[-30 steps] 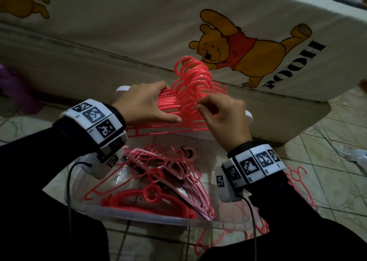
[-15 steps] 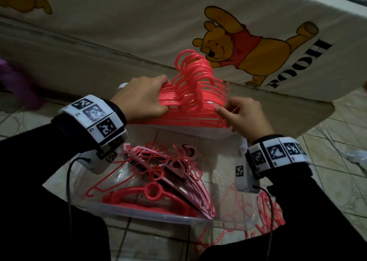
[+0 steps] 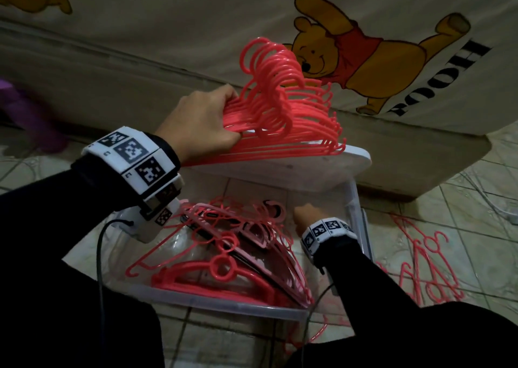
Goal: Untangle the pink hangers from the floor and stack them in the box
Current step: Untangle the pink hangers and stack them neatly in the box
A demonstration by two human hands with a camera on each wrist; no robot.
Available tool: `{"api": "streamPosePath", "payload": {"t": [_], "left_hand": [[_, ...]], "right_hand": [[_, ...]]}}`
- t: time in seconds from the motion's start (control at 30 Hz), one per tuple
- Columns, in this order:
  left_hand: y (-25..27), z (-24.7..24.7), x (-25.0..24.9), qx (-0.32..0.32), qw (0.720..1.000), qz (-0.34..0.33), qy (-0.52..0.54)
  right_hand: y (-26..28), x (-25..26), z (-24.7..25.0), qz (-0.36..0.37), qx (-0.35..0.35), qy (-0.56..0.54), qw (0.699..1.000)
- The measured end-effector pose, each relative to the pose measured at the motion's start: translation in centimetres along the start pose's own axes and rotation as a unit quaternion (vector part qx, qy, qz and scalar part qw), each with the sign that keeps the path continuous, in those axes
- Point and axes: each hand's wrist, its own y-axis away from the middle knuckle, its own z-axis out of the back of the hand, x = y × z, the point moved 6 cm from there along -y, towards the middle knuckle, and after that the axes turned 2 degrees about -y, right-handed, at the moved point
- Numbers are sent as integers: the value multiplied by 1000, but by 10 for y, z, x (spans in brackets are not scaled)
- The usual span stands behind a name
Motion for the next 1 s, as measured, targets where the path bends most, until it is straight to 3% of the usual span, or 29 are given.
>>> {"api": "streamPosePath", "payload": {"t": [0.17, 0.33, 0.43, 0.83, 1.0], "left_hand": [[0, -1, 2, -4, 1000, -20, -3], [-1, 1, 3, -16, 1000, -23, 4], [-1, 1, 4, -17, 1000, -18, 9], [-2, 7, 4, -34, 999, 8, 16], [-3, 14, 4, -65, 997, 37, 19]], "right_hand": [[-7, -1, -36, -27, 63, -4, 998], [5, -1, -61, -49, 80, 8, 996], [1, 2, -63, -86, 78, -73, 991], [6, -26, 0, -138, -39, -145, 979], [22, -18, 30, -78, -32, -120, 989]]}}
